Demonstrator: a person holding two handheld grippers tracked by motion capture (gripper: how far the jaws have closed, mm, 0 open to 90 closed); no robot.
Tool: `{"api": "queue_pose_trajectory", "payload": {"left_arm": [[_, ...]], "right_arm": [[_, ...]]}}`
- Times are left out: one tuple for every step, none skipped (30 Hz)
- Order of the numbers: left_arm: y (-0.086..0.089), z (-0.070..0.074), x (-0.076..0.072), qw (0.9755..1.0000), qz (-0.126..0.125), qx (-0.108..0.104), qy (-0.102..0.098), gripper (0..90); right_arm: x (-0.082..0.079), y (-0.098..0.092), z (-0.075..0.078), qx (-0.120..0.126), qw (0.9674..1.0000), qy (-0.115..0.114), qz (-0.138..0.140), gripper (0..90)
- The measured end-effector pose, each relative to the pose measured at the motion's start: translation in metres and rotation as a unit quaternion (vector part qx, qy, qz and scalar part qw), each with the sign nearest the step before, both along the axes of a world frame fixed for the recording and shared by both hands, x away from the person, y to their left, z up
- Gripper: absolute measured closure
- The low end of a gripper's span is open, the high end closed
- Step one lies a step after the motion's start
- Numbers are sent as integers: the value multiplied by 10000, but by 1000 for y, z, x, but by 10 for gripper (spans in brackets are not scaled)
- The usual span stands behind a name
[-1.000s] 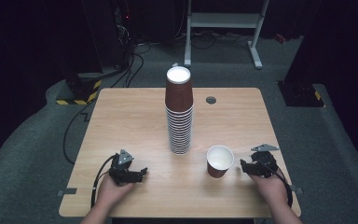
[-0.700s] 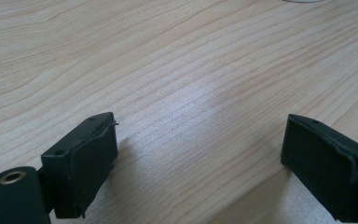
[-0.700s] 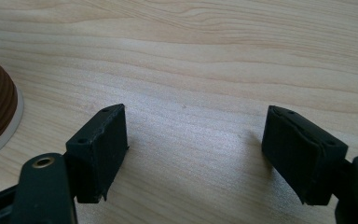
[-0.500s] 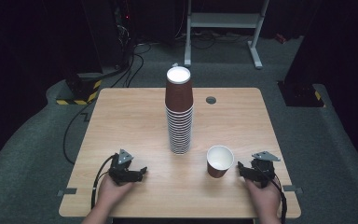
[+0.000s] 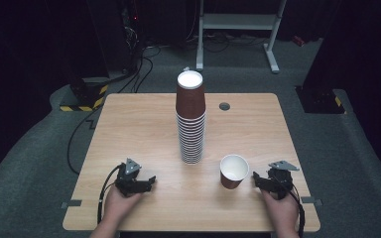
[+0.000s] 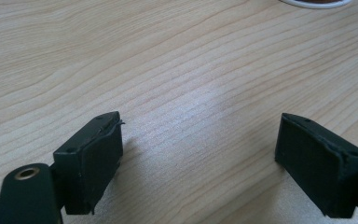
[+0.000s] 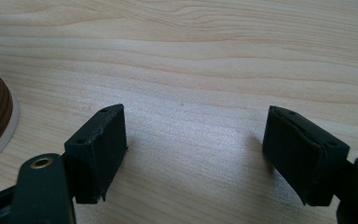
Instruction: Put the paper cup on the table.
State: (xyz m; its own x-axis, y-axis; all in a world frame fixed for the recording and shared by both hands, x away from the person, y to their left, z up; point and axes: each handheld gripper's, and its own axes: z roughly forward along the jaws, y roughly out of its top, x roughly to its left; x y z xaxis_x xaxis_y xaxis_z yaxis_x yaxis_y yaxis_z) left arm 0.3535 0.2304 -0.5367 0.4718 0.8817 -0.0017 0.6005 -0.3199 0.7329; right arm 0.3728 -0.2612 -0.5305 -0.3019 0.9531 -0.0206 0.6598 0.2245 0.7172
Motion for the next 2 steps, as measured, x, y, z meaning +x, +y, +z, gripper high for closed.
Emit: {"api": "queue_pose_trajectory", "payload": {"left_arm": [[0, 0, 0, 10000, 1, 5, -2, 153], [0, 0, 0, 10000, -2, 1, 1, 153]], "right_arm": [[0, 0, 0, 1, 10000, 1, -1, 216], [0, 0, 0, 0, 10000, 4, 1, 215]]}}
